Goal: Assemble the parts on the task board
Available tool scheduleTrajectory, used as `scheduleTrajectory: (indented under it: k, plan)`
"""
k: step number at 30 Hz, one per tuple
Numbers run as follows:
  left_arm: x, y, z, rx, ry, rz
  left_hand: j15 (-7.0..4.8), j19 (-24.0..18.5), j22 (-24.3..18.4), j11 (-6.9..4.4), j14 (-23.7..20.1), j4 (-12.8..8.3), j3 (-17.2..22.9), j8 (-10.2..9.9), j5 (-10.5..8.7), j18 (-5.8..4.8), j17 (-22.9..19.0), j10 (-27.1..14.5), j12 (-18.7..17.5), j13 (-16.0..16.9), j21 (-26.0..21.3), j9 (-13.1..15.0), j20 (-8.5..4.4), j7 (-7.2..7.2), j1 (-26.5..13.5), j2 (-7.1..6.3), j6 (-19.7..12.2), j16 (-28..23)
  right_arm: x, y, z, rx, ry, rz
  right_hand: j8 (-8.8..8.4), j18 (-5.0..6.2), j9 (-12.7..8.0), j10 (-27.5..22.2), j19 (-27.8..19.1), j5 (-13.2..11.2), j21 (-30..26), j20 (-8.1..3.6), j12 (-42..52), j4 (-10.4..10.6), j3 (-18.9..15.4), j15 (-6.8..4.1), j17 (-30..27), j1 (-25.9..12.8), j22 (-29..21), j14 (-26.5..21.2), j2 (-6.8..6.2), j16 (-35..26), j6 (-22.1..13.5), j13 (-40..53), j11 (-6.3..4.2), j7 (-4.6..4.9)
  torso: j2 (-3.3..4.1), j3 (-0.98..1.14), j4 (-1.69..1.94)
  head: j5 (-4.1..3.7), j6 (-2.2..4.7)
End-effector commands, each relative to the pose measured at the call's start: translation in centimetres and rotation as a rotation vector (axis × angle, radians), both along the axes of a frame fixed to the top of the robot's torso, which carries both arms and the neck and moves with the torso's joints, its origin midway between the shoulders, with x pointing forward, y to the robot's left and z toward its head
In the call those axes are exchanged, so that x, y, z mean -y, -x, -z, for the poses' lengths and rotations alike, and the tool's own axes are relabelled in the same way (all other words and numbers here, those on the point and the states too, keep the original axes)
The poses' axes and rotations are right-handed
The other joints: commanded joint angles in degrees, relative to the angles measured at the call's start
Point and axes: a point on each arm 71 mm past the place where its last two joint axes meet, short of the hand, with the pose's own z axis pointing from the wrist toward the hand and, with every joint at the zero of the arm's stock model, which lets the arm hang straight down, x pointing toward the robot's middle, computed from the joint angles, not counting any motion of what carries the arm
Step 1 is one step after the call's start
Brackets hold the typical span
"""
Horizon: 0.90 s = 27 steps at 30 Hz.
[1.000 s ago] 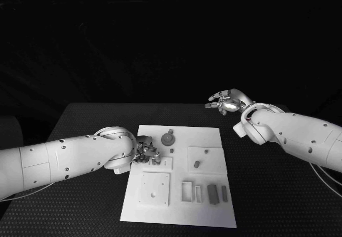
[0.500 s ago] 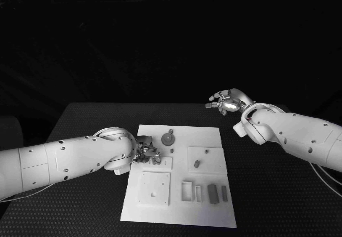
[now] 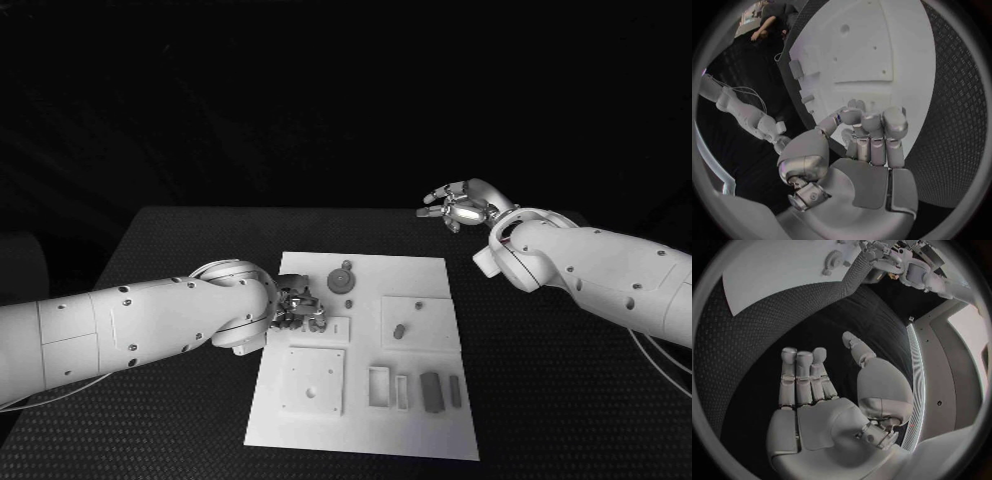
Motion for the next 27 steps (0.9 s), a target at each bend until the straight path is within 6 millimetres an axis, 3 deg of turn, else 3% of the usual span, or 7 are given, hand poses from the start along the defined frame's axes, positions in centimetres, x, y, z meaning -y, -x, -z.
scheduleTrajectory:
  k: [1, 16, 19, 27]
  plan:
    - [0.04, 0.09, 0.05, 0.009, 0.000, 0.001, 0.12, -0.47, 0.12, -0.43, 0.16, 0.55, 1.14, 0.38, 0.71, 7.36, 0.10, -0.01, 0.31, -0.08, 0.25, 0.02, 0.07, -3.58, -0.18, 0.21, 8.74, 0.08, -0.09, 0.02, 0.02, -0.006, -0.001, -0.013, 0.38, 1.74, -0.09, -8.53, -0.20, 0.28, -0.29, 0.15, 0.39, -0.13, -0.34, -0.09, -0.07, -0.25, 0.74, -0.49, 0.35, 0.16, 2.18, -0.10, 1.27, 1.64, 0.01, -0.01, 0.00, 0.06, -0.12]
    - [0.11, 0.45, 0.38, -0.007, -0.034, 0.032, 0.24, -0.61, 0.37, -0.50, 0.26, 0.60, 1.25, 0.33, 0.63, 7.27, 0.26, 0.03, 0.57, -0.09, 0.64, 0.00, 0.17, -3.65, -0.50, 0.09, 9.06, 0.26, -0.09, 0.08, 0.02, -0.008, -0.001, -0.015, 0.40, 1.74, -0.15, -8.54, -0.20, 0.34, -0.30, 0.16, 0.43, -0.13, -0.36, -0.09, -0.12, -0.29, 0.74, -0.51, 0.38, 0.19, 2.17, -0.18, 1.27, 1.64, 0.01, 0.02, -0.04, 0.35, -0.38]
    - [0.11, 0.45, 0.39, -0.003, -0.038, 0.034, 0.31, -0.76, 0.46, -0.53, 0.27, 0.98, 1.04, 0.13, -1.02, 7.23, 0.35, -0.02, 0.80, -0.11, 0.83, -0.24, 0.24, -3.67, -1.23, 0.11, 9.33, 0.28, -0.09, 0.09, 0.02, -0.008, -0.001, -0.016, 0.41, 1.74, -0.15, -8.54, -0.20, 0.36, -0.30, 0.16, 0.44, -0.13, -0.36, -0.09, -0.12, -0.30, 0.74, -0.51, 0.39, 0.19, 2.17, -0.19, 1.27, 1.64, 0.02, 0.01, -0.05, 0.35, -0.36]
    - [0.19, 0.51, 0.42, 0.001, -0.048, 0.047, 0.38, -0.94, 0.47, -0.58, 0.29, 1.81, 0.69, -0.19, -2.91, 7.23, 0.47, -0.12, 1.13, -0.08, 0.97, -0.93, 0.29, -3.74, -2.24, -0.09, 9.91, 0.30, -0.09, 0.10, 0.02, -0.009, -0.002, -0.016, 0.42, 1.74, -0.18, -8.55, -0.20, 0.43, -0.31, 0.17, 0.45, -0.12, -0.35, -0.09, -0.14, -0.32, 0.74, -0.53, 0.42, 0.20, 2.18, -0.22, 1.27, 1.64, 0.01, 0.01, -0.10, 0.42, -0.32]
